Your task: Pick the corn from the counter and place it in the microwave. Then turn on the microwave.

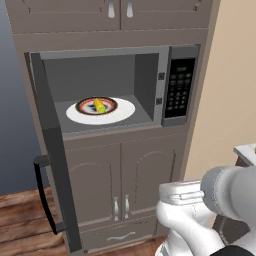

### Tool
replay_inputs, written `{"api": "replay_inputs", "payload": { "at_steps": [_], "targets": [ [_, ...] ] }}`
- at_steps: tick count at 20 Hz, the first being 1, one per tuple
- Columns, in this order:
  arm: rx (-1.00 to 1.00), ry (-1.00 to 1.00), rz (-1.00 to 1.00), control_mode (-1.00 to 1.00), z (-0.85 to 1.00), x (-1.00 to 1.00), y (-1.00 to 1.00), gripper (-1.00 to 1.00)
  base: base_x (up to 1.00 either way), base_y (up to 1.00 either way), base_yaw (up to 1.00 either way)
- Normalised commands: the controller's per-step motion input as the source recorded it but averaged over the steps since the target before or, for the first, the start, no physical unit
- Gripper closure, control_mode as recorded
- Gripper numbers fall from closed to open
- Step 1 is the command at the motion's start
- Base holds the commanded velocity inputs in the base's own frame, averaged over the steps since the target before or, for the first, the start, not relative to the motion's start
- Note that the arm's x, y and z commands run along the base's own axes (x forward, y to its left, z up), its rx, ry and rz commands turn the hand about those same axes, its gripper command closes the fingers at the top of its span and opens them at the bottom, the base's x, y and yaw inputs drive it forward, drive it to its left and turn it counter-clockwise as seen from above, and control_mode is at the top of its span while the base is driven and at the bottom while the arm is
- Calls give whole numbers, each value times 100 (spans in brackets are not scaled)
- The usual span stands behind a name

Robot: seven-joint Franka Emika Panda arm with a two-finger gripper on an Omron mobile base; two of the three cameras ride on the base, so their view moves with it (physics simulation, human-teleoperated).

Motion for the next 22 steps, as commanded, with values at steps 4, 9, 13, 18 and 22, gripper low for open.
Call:
{"api": "replay_inputs", "payload": {
  "at_steps": [4, 9, 13, 18, 22],
  "targets": [
    [0, -15, 0, -100, 0, -47, 0, -100, 0, 0, 0],
    [0, -15, 0, -100, 0, -41, 3, -100, 0, 0, 0],
    [0, -13, 0, -100, -1, -28, 9, -100, 0, 0, 0],
    [0, -7, 0, -100, -4, -10, 14, -100, 0, 0, 0],
    [0, -8, 0, -100, -6, -5, 19, -100, 0, 0, 0]
  ]
}}
